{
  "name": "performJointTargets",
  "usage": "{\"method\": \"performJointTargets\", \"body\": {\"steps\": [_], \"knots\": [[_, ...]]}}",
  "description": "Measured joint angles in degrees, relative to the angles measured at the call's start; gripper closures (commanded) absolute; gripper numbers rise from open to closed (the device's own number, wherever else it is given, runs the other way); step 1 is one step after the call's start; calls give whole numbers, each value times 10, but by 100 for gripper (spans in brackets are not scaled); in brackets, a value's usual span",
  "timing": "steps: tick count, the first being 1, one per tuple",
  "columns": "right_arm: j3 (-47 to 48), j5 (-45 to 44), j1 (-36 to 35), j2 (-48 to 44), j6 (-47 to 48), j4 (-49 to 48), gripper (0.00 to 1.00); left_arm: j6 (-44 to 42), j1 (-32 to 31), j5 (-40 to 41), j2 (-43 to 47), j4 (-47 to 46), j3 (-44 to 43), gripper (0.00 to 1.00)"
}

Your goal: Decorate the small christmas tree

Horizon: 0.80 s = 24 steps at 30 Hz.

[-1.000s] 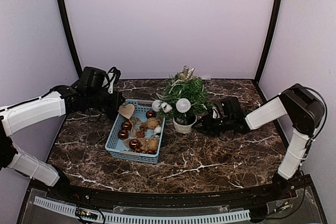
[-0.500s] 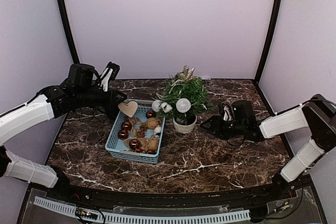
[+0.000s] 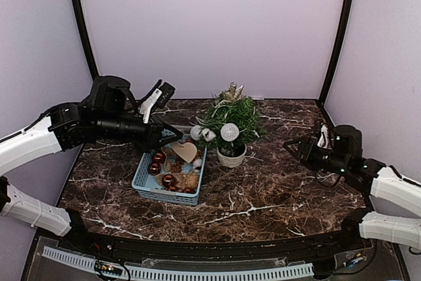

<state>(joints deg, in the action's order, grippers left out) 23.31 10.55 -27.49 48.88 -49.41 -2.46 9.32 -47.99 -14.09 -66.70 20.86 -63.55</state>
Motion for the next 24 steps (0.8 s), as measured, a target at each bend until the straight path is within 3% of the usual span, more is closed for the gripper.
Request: {"method": "performJointTargets", "body": {"steps": [4, 9, 14, 24], "knots": [[23, 33, 0, -70, 50, 56, 37, 15, -64, 2, -21, 13, -44, 100], [85, 119, -27, -94, 100, 91, 41, 23, -133, 3, -92, 19, -115, 100], [140, 200, -101, -77, 115, 68, 41, 23, -170, -4, -167, 22, -176, 100], [176, 258, -228, 16, 161, 35, 45, 26, -191, -31, -230, 26, -218, 100]]}}
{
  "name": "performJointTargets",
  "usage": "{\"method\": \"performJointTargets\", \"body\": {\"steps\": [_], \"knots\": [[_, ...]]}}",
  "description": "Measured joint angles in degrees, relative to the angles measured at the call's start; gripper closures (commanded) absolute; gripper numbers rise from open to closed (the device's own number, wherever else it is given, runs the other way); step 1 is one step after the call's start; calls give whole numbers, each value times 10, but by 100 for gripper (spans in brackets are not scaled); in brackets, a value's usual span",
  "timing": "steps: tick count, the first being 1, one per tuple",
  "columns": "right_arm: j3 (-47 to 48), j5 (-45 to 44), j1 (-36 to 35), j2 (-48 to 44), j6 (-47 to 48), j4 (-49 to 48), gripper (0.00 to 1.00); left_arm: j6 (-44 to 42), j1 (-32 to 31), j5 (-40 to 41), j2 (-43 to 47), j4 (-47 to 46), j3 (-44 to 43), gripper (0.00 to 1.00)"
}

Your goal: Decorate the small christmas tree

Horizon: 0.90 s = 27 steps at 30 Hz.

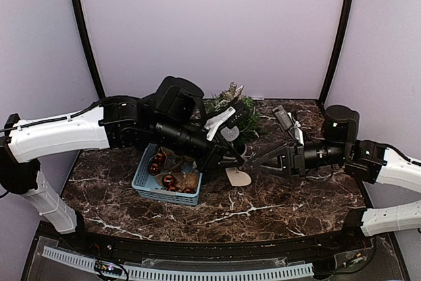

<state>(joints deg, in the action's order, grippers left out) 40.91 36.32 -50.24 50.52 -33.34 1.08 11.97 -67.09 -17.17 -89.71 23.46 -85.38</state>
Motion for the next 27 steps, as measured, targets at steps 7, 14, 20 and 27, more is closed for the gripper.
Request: {"method": "performJointTargets", "body": {"steps": [7, 14, 20, 27], "knots": [[-5, -8, -22, 26, 27, -19, 54, 8, -3, -16, -3, -2, -10, 100], [-16, -29, -23, 32, 54, -29, 57, 9, -4, -30, -5, -1, -23, 100], [-18, -30, -23, 43, 62, -39, 63, 9, -7, -36, -7, -1, -30, 100], [-19, -24, -23, 47, 59, -61, 89, 9, -7, -36, -15, 1, -37, 100]]}}
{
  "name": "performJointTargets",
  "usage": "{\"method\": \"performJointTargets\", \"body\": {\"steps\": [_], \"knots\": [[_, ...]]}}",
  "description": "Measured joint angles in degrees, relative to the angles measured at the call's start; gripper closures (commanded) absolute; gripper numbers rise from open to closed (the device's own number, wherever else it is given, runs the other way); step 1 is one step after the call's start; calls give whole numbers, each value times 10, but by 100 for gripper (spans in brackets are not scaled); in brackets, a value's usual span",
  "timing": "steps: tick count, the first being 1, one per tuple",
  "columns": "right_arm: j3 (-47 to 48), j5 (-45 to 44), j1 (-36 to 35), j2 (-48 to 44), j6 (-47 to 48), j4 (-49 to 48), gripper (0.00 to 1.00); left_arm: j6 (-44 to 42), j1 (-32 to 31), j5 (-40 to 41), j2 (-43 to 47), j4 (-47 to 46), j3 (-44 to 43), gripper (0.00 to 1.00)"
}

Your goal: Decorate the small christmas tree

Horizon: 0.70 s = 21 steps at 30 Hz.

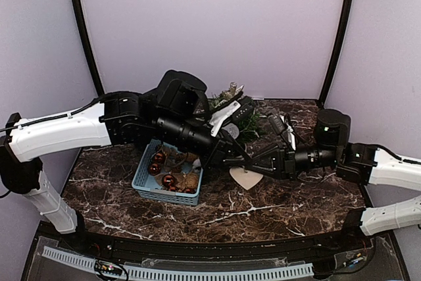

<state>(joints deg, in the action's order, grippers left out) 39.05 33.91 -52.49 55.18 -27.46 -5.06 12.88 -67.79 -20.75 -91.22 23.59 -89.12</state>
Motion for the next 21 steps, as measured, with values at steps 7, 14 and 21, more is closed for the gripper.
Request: {"method": "performJointTargets", "body": {"steps": [7, 14, 21], "knots": [[-8, -45, 0, -31, -5, -4, 100, 0, 0, 26, -3, 1, 0, 100], [-7, -175, 14, -75, -8, 62, 100, 2, -3, 97, -45, -7, -25, 100], [14, -278, 22, -49, -30, 167, 100, 2, -3, 169, -126, -10, -91, 87]]}}
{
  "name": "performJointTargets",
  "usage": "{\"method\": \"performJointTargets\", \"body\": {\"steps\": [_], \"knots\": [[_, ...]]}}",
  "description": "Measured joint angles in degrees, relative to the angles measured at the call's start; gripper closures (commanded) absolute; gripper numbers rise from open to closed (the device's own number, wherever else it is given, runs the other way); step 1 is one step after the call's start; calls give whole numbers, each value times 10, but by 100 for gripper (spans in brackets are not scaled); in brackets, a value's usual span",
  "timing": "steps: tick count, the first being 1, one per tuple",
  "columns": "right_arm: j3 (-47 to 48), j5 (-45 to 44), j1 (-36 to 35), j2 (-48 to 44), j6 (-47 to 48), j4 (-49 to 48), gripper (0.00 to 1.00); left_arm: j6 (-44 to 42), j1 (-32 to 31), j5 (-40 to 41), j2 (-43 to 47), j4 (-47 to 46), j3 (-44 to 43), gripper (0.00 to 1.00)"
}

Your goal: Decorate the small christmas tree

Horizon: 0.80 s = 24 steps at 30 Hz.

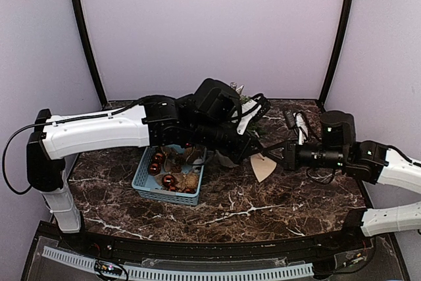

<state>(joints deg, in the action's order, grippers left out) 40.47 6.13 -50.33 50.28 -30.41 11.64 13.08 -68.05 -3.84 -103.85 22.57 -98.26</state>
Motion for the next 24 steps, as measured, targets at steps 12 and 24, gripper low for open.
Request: {"method": "performJointTargets", "body": {"steps": [12, 24], "knots": [[30, -68, 72, 39, -27, 85, 100, -3, 0, 94, -12, 13, -12, 55], [64, -35, 173, 149, -2, 89, 100, 22, 5, 114, 74, 16, 12, 51]]}}
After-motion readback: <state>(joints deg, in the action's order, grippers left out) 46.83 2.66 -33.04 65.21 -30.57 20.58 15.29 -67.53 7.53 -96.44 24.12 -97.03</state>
